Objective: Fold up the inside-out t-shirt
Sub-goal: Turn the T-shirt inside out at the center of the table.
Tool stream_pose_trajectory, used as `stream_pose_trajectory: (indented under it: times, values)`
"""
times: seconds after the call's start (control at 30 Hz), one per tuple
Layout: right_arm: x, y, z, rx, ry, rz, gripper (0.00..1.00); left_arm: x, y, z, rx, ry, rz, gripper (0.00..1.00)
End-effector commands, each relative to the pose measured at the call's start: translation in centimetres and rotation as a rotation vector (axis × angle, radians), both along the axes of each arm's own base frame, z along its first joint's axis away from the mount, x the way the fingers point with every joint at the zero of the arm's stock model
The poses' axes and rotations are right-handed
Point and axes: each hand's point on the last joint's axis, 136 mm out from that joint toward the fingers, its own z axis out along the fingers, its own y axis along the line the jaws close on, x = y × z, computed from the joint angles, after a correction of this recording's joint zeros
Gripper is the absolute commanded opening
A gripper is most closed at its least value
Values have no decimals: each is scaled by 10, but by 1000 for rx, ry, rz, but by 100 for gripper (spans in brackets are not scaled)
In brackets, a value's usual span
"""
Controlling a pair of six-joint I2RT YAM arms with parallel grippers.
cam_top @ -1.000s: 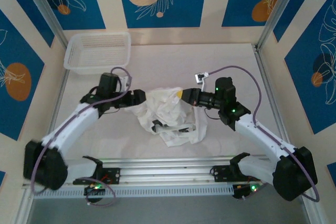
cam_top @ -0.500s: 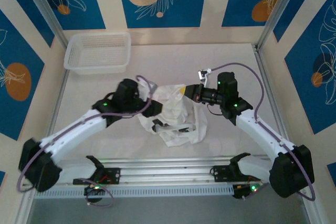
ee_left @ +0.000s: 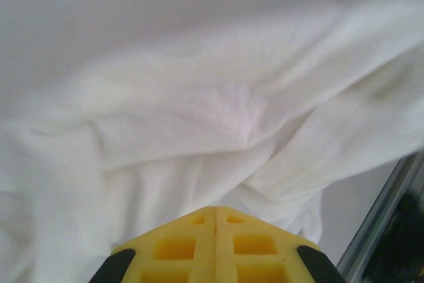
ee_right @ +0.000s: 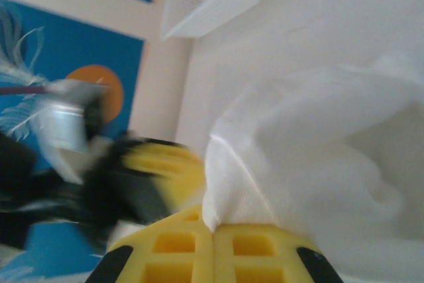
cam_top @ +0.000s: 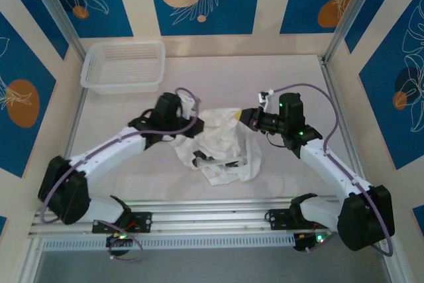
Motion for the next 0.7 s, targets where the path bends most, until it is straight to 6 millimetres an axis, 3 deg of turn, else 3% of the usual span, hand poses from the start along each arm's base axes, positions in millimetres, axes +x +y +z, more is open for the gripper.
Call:
stream_pose_trajectory:
  times: [0.0, 0.07, 0.13, 0.27, 0.33, 0.5, 0.67]
  values:
    - [-21, -9, -52, -50, 132, 8, 0, 6, 22, 56, -219, -31, 45, 0]
    - [-31, -1, -53, 2, 138, 54, 0, 1, 21, 58, -205, -41, 5, 0]
    - [-36, 4, -45, 7, 106, 69, 0, -7, 11, 44, -172, -13, -70, 0]
    - [-32, 3, -28, -29, 54, 56, 0, -27, -20, -4, -40, -10, -216, 43]
    - [-31, 5, -23, -24, 50, 64, 0, -34, -34, -21, 27, -18, -267, 56]
    - [-26, 6, -8, -12, 32, 61, 0, -15, -44, -67, 252, -21, -243, 60]
    - [-23, 4, 17, -3, -11, 51, 0, -6, -49, -99, 348, -7, -270, 67]
